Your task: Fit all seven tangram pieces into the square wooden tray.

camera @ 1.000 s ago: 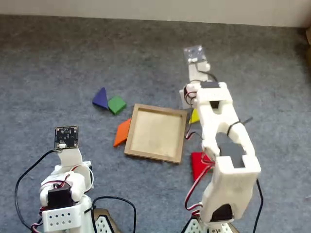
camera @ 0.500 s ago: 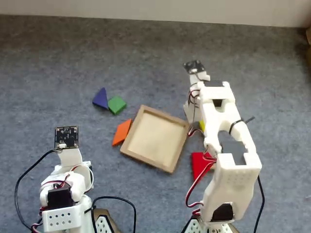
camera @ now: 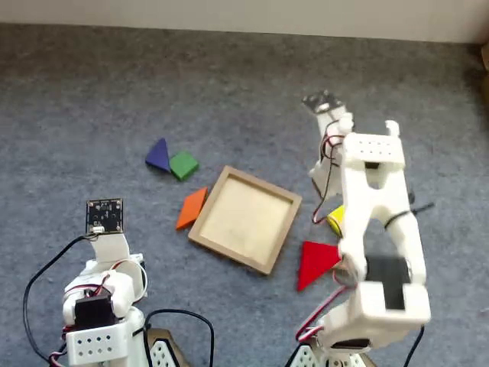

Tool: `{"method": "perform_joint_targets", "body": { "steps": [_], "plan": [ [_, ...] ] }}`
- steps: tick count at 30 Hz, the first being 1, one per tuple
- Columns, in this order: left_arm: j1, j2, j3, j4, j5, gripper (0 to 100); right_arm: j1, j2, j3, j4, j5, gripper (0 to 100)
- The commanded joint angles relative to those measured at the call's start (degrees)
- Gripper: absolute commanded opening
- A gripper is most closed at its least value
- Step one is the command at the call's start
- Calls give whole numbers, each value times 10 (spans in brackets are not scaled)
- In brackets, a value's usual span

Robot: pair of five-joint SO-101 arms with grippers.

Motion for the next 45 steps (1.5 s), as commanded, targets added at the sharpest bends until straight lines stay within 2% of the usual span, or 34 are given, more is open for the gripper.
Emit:
{"method": "perform_joint_targets", "body": {
  "steps": [1,7,9,15,22,24,27,34,38,45],
  "plan": [
    [-4,-19,11,2,0,45,12,-88,14,9,-84,162],
    [-4,-19,11,2,0,45,-1,-115,71,8,-320,162],
    [-4,-19,11,2,0,45,-10,-114,75,8,-370,163],
    [-4,-19,11,2,0,45,-30,-114,102,-21,-398,163],
    [-4,-19,11,2,0,45,-29,-114,202,-127,-404,166],
    [-4,-19,11,2,0,45,-29,-114,217,-148,-404,193],
    [-4,-19,11,2,0,45,-31,-114,221,-157,-403,240],
    [-4,-19,11,2,0,45,-22,-113,221,-157,-396,242],
    [-4,-19,11,2,0,45,3,-113,224,-153,-358,243],
    [-4,-19,11,2,0,45,20,-101,225,-156,-356,246]
  ]
}}
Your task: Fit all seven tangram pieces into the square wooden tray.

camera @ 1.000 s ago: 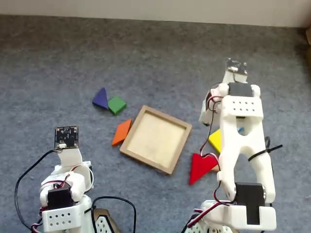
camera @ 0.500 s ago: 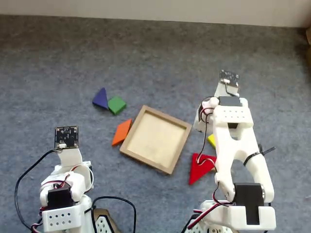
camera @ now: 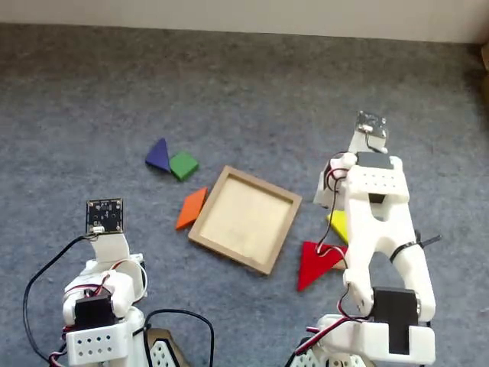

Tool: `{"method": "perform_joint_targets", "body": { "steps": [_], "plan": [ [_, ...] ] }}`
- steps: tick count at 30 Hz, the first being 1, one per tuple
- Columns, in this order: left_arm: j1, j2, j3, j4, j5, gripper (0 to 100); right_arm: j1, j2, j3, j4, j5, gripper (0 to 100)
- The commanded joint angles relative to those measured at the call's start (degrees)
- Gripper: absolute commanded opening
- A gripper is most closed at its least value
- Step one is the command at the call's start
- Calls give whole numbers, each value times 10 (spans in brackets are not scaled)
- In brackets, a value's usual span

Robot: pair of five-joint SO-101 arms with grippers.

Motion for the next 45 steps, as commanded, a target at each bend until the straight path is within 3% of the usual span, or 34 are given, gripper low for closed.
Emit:
{"method": "perform_joint_targets", "body": {
  "steps": [1,7,40,45],
  "plan": [
    [-4,-19,11,2,0,45,6,0,-1,-6,6,246],
    [-4,-19,11,2,0,45,7,93,-40,26,18,320],
    [-4,-19,11,2,0,45,22,183,-91,6,24,321],
    [-4,-19,11,2,0,45,20,187,-107,0,57,321]
  ]
}}
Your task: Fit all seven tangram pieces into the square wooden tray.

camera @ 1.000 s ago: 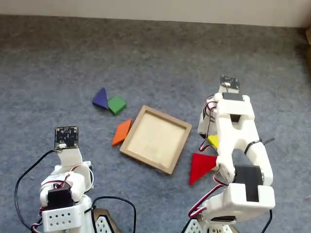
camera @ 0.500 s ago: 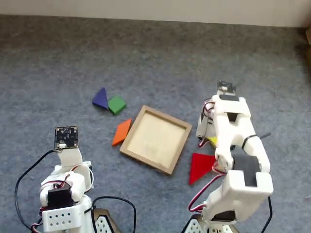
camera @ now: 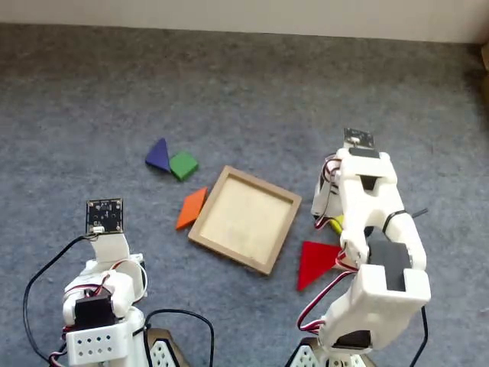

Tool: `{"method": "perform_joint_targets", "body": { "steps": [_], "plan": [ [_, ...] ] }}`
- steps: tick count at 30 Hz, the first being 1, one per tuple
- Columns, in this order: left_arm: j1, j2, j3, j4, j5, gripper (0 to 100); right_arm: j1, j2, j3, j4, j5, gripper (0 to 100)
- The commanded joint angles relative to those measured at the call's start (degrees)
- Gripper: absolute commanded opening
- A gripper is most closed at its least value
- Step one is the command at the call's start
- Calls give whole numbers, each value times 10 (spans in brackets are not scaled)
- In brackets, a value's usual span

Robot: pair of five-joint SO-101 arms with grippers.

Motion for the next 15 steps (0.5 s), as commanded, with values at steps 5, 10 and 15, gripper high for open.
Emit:
{"method": "perform_joint_targets", "body": {
  "steps": [5,10,15],
  "plan": [
    [-4,-19,11,2,0,45,1,-4,-36,-15,18,321],
    [-4,-19,11,2,0,45,-6,-4,-35,-37,19,320],
    [-4,-19,11,2,0,45,-6,-4,-36,-39,18,320]
  ]
}}
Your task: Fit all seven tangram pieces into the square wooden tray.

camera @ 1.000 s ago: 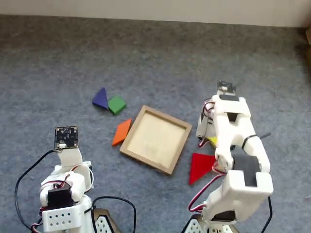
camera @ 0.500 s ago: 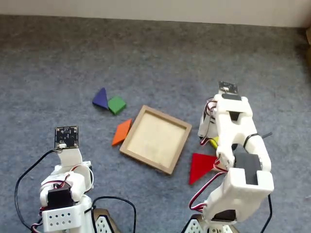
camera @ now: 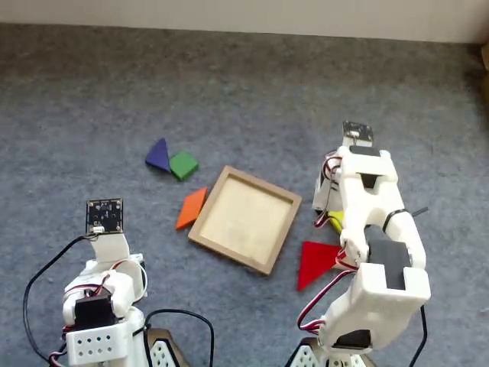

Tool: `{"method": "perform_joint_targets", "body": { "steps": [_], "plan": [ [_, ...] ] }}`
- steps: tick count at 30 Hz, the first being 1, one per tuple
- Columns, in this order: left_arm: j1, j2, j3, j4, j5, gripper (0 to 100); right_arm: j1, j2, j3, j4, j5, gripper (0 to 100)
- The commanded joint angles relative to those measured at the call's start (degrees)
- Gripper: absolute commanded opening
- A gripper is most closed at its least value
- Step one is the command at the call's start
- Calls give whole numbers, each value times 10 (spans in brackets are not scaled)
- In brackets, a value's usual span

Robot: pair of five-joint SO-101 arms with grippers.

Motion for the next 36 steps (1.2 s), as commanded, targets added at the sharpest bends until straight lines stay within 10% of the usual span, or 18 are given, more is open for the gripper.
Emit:
{"method": "perform_joint_targets", "body": {
  "steps": [1,36],
  "plan": [
    [-4,-19,11,2,0,45,-6,-7,-29,-9,4,320],
    [-4,-19,11,2,0,45,-53,-200,-19,74,3,195]
  ]
}}
